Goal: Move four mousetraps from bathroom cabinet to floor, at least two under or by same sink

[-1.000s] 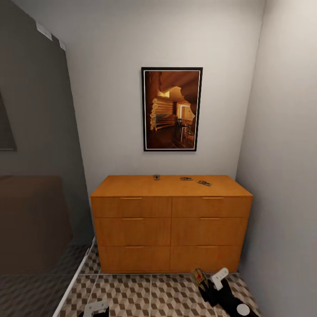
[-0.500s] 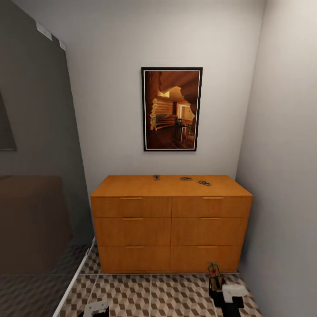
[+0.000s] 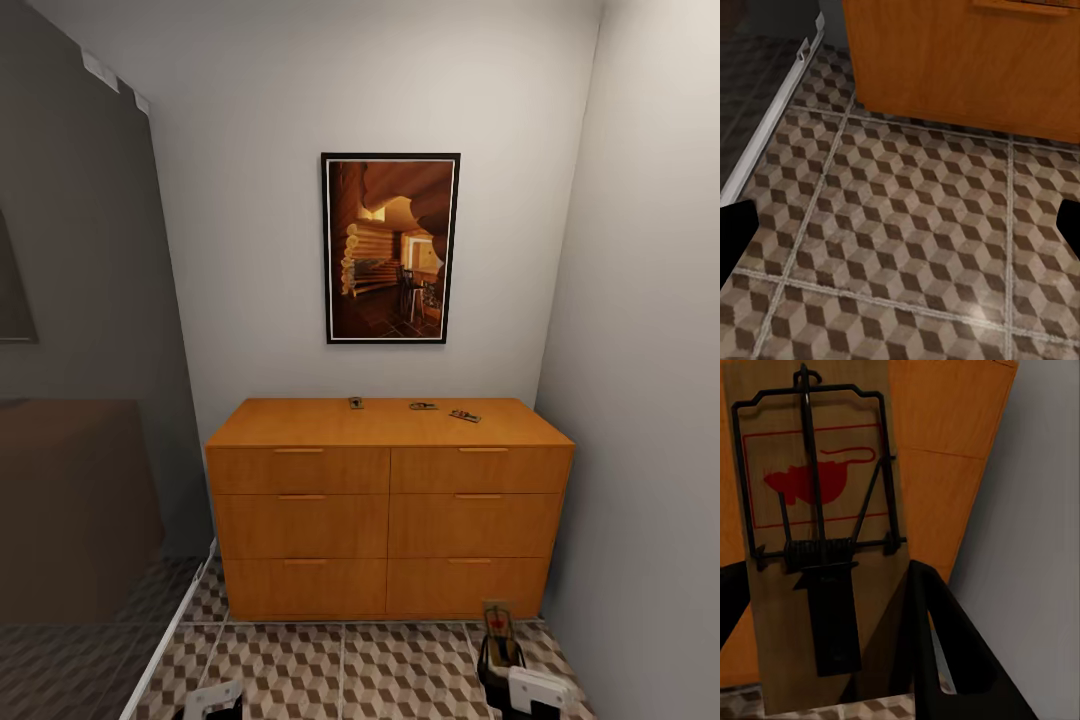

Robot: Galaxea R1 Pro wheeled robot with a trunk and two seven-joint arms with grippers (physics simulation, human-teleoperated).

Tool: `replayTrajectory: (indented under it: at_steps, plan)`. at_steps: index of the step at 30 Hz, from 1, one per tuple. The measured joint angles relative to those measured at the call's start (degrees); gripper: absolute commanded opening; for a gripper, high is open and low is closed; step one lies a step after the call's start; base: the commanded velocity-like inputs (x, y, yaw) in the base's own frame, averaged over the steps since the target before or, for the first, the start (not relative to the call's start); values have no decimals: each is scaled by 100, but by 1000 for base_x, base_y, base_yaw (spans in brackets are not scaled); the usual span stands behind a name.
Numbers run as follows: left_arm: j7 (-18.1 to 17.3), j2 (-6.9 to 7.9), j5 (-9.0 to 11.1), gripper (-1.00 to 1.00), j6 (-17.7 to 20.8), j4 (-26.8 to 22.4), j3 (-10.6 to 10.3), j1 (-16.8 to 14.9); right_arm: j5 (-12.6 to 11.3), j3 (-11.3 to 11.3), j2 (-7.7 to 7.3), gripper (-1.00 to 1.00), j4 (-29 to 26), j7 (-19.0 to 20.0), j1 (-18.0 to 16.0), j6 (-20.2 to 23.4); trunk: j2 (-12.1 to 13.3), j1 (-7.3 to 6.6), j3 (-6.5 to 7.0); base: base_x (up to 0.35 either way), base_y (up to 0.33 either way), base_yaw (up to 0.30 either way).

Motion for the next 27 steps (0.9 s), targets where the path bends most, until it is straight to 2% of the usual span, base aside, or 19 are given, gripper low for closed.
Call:
replayTrajectory:
  at_steps: [5, 8, 9, 10, 11, 12, 13, 15, 16, 18, 20, 24, 25, 27]
  plan:
    - [18, 6, -2, 100, 26, -46, 90, -2, 198, 21, 22, -100, 25, 8, 5, -10, 0, 0, 0, 0, 0, 0]
    - [34, -7, -4, 100, 131, -260, 100, -45, 221, 26, 24, -100, 27, 11, 5, -10, 0, 0, 0, 0, 0, 0]
    - [52, -14, -7, 100, 295, -455, 106, -107, 226, 27, 24, -100, 27, 12, 5, -11, 0, 0, 1, 0, 0, 0]
    - [73, -19, -9, 100, 614, -702, 112, -196, 230, 28, 25, -100, 27, 12, 5, -11, 0, 0, 1, 0, 0, 0]
    - [100, -18, -5, 100, 1423, -1131, 108, -363, 233, 29, 25, -100, 28, 13, 5, -11, 0, 0, 1, 0, 0, 0]
    - [104, -18, -5, 100, 1776, -1303, 104, -455, 233, 28, 24, -100, 28, 13, 5, -11, 0, 0, 1, 0, 0, 0]
    - [107, -16, -3, 100, 2402, -1606, 102, -599, 234, 27, 24, -100, 28, 13, 5, -8, 0, 0, 1, 0, 0, 0]
    - [108, -16, -3, 100, 3047, -1929, 102, -771, 235, 26, 24, -100, 28, 13, 5, -6, 0, 0, 1, 0, 0, 0]
    - [111, -19, -2, 100, 3548, -2206, 104, -949, 235, 24, 24, -100, 30, 13, 5, -5, 0, 0, 1, 0, 0, 0]
    - [119, -27, -3, 100, 4113, -2511, 104, -1293, 235, 22, 24, -100, 42, 16, 5, -4, 0, 0, 1, 0, 0, 0]
    - [122, -37, -5, 100, 4438, -2627, 101, -1609, 235, 23, 24, -100, 55, 18, 5, -3, 0, 0, 1, 0, 0, 0]
    - [120, -110, -5, 100, 5651, -2772, 93, -2553, 235, 26, 24, -100, 74, 21, 5, -3, 0, 0, 2, 0, 0, 0]
    - [115, -157, -4, 100, 6096, -2789, 90, -2843, 235, 27, 24, -100, 77, 21, 5, -2, 1, 0, 1, 0, 0, 0]
    - [112, -236, -3, 100, 6667, -2789, 86, -3364, 235, 28, 24, -100, 79, 22, 5, -2, 1, 0, 1, 0, 0, 0]
